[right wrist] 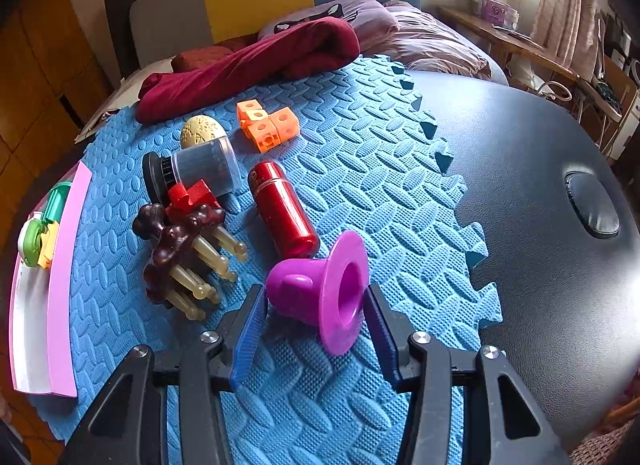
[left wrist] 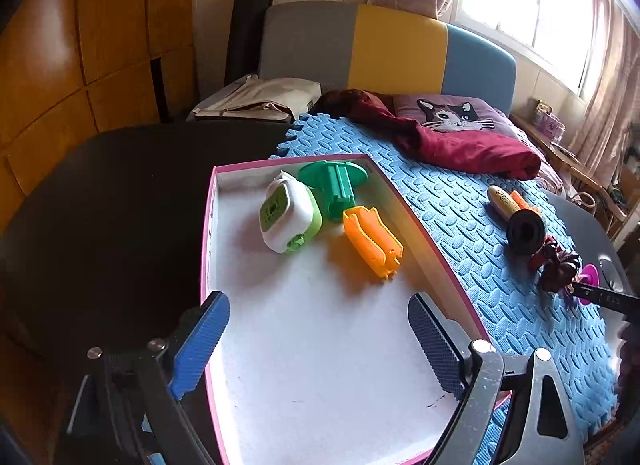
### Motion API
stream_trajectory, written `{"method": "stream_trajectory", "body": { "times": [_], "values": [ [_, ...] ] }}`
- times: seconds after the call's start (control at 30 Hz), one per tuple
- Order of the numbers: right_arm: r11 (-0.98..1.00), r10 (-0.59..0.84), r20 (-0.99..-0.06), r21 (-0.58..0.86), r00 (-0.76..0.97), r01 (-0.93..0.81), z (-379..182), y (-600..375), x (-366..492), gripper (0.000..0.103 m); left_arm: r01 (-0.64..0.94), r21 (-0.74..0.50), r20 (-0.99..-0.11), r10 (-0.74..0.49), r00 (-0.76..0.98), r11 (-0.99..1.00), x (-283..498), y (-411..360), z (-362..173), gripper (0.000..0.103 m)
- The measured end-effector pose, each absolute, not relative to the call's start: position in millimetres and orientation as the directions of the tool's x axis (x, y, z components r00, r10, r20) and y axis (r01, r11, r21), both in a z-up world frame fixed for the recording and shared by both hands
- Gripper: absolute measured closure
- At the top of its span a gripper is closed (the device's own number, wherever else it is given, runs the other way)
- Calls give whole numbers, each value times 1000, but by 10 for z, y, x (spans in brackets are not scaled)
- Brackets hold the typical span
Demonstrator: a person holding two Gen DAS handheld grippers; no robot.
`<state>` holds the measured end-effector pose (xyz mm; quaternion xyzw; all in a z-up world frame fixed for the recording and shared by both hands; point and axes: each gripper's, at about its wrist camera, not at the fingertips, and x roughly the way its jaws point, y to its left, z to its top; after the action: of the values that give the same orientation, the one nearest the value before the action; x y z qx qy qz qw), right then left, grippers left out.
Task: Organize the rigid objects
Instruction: 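Close the right tool on the magenta suction cup, then carry the magenta suction cup into the tray with the right tool and open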
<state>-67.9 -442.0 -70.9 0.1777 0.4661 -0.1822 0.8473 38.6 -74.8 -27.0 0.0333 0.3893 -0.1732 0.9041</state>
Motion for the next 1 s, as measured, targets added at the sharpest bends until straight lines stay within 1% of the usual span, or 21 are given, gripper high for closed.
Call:
{"method": "stream_trajectory", "body": {
  "times": [0.1, 0.13, 0.17, 0.27, 0.63, 1.0],
  "values": [
    [861, -148, -842, 149, 519, 487, -670, -4449, -713, 56, 342, -75, -717, -289, 634, 937, 373, -756, -276, 12],
    [859, -144, -832, 163, 535, 486, -645, -4456, -725, 70, 343, -73, -718, -288, 634, 936, 368, -758, -278, 11],
    [852, -147, -830, 170, 538, 495, -637, -4476, -738, 89, 343, -71, -719, -286, 633, 937, 366, -761, -282, 12],
    [837, -153, -858, 151, 491, 525, -723, -4544, -707, 88, 344, -76, -724, -289, 627, 936, 372, -761, -293, 12],
    [849, -141, -852, 158, 504, 505, -737, -4500, -693, 90, 351, -93, -723, -305, 620, 932, 351, -764, -292, 11],
    [843, -146, -788, 218, 598, 493, -549, -4507, -800, 90, 347, -94, -722, -304, 622, 933, 327, -721, -286, 12]
  ]
}}
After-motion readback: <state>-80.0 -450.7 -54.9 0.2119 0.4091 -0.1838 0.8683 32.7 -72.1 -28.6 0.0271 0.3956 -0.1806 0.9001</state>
